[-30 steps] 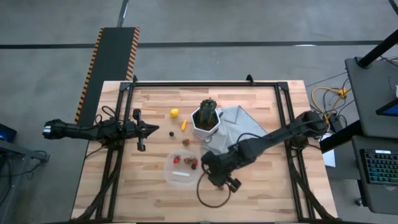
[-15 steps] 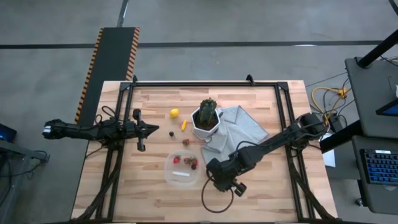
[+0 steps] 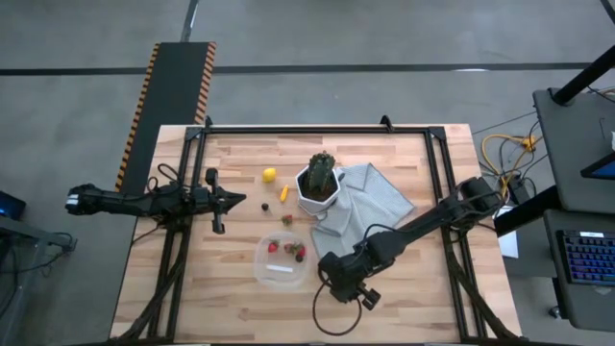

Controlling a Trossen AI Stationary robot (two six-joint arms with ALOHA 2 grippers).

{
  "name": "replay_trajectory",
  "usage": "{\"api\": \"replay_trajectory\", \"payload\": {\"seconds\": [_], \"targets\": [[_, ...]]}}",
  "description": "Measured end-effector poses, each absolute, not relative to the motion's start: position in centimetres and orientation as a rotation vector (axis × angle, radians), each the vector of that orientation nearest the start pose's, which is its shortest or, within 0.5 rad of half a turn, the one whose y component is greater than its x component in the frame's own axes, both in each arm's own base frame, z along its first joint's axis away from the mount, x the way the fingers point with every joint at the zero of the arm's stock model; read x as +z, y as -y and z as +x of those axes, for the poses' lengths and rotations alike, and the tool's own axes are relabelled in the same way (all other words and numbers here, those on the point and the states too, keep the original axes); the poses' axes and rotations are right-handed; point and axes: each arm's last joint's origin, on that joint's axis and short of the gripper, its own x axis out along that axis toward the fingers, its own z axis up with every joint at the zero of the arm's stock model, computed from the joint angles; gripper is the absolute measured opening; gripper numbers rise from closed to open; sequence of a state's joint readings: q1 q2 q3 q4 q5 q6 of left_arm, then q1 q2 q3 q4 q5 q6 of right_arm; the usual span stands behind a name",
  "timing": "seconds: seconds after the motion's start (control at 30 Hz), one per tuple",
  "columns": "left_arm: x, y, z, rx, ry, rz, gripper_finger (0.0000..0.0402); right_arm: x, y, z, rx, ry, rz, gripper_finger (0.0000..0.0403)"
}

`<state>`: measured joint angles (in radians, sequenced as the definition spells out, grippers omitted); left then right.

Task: Pick and placing Produce into tupperware
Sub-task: Put the strawberry into the transparent plastic container

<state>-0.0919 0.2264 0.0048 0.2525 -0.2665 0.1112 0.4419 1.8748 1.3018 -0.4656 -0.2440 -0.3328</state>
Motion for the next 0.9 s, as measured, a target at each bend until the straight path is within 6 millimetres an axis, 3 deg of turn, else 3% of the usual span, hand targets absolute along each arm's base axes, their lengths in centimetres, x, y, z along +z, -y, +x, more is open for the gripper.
{"api": "replay_trajectory", "payload": {"seconds": [0.5,0.9], "targets": [[17.0,0.3,11.1,0.176,0.020,0.106,0.0000,16.4,-17.2,34.9,0.792,-1.021,-0.392,0.0087],[17.0,0.3,11.1,0.176,0.019,0.106,0.0000,16.2,-17.2,34.9,0.773,-1.033,-0.379,0.0086]]}}
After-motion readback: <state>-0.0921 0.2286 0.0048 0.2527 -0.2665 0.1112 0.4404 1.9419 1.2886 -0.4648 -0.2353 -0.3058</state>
